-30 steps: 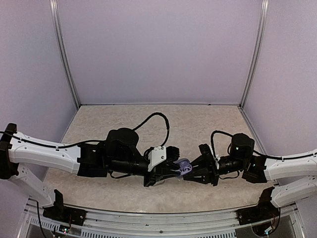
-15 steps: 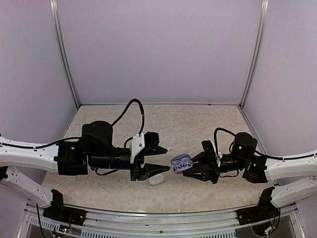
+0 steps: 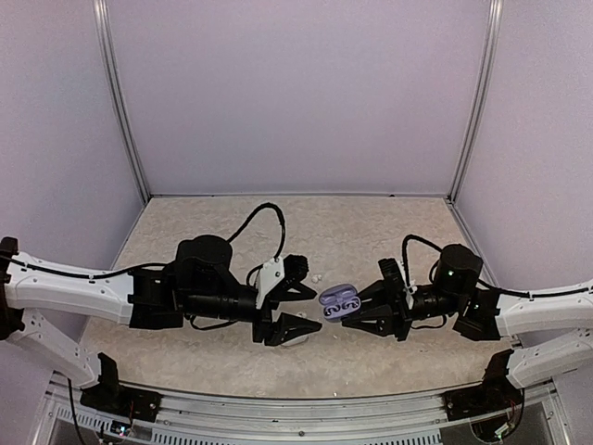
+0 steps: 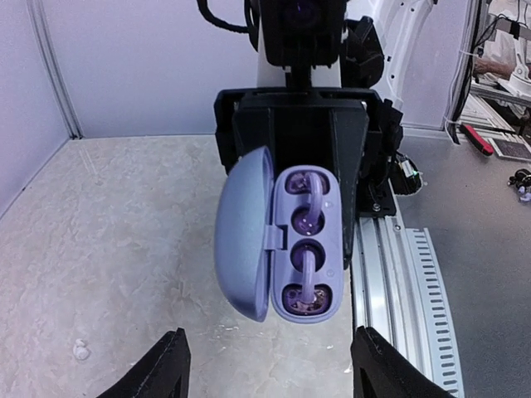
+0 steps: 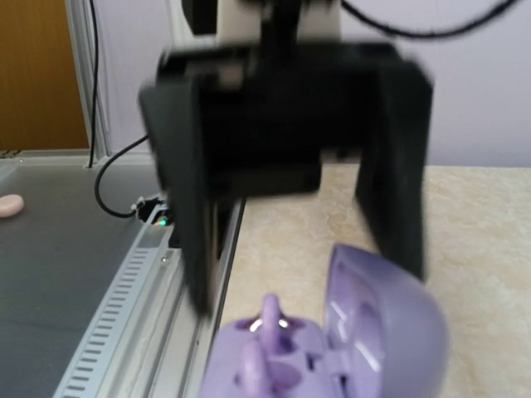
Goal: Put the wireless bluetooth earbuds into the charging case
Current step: Close the charging case with the earbuds inside.
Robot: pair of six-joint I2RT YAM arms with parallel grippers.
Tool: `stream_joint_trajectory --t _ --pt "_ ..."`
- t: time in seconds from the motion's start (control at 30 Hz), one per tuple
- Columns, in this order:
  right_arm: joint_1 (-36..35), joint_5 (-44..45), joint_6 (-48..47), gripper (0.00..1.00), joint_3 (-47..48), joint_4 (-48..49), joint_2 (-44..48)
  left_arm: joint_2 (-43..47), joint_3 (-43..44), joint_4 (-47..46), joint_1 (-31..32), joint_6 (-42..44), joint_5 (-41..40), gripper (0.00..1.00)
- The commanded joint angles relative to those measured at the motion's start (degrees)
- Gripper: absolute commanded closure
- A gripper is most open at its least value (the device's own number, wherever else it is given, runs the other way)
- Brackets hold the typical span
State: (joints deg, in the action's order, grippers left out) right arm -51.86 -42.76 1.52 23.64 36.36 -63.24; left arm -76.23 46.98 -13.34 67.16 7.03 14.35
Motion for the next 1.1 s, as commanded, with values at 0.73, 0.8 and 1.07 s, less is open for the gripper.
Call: stream_joint_trajectory --t 0.73,0.8,1.07 --pt "-0.6 -2.9 0.8 1.0 1.9 2.6 -1.6 -0.9 1.9 -2.7 6.2 4.4 -5.7 0.4" --pt "-0.6 -3.3 0.8 1.0 1.9 2.6 -1.1 -1.6 1.8 -3.0 5.2 2.9 -5.0 0.38" --pt "-0.6 -4.2 0.9 1.0 1.9 2.3 -1.0 -4.3 2.5 -4.1 3.5 1.6 -2.1 0.35"
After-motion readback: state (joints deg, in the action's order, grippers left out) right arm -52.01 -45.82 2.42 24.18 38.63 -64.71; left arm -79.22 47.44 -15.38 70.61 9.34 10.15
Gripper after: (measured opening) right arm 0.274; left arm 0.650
